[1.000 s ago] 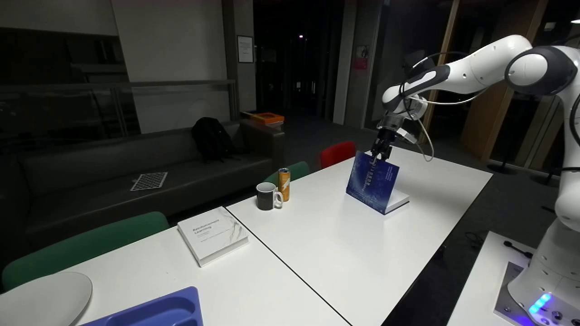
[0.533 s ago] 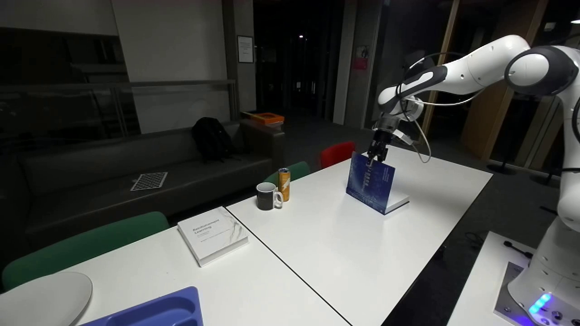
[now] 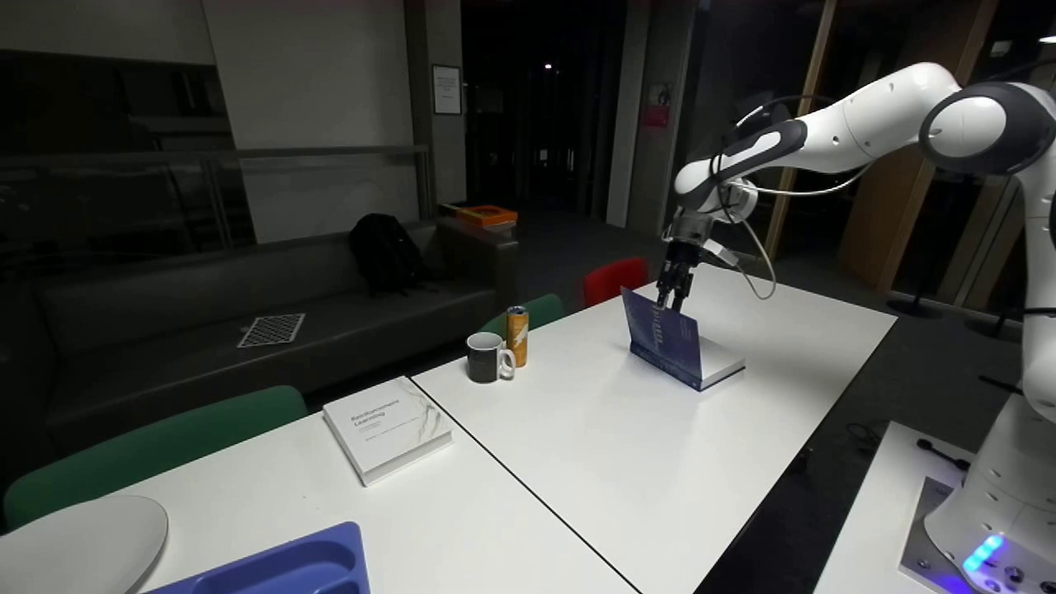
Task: Push the blue book to the right then open the book.
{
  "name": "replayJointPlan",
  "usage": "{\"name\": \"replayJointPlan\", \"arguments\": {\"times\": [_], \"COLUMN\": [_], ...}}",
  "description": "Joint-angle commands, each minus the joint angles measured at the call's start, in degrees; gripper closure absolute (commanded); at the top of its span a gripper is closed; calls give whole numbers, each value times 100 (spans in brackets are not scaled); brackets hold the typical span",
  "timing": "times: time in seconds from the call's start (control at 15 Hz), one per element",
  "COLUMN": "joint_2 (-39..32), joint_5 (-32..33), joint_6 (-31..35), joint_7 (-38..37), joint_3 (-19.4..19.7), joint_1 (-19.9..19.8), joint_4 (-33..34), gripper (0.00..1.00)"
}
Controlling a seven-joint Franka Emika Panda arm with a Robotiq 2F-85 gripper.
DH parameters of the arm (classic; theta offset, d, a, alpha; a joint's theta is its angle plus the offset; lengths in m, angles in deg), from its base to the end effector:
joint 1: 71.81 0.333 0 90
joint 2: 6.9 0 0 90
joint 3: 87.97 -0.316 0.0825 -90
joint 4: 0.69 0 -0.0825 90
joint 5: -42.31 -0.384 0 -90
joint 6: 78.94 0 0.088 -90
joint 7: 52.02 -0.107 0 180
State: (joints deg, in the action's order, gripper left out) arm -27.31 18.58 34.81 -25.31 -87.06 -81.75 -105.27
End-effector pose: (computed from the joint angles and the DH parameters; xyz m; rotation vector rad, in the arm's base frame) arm 0.6117 -0.0910 0.3299 -2.7400 -0.0974 0.0944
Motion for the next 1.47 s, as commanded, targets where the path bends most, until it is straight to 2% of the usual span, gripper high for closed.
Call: {"name": "replayJointPlan", "arguments": {"times": [0.0, 0.53, 0.87, 1.07, 1.2, 1.4], "joint_2": [201, 147, 337, 536, 677, 1005], "joint_5": [92, 291, 1656, 2231, 2329, 2051], "joint_6": [171, 307, 1218, 2019, 2506, 3026], "joint_7": [-152, -166, 110, 213, 322, 622], "joint_3": [-97, -103, -40, -75, -128, -224], "joint_1": [126, 275, 369, 362, 301, 187], "joint_4": [-272, -331, -685, -1047, -1272, -1622], "gripper": [0, 0, 0, 0, 0, 0]}}
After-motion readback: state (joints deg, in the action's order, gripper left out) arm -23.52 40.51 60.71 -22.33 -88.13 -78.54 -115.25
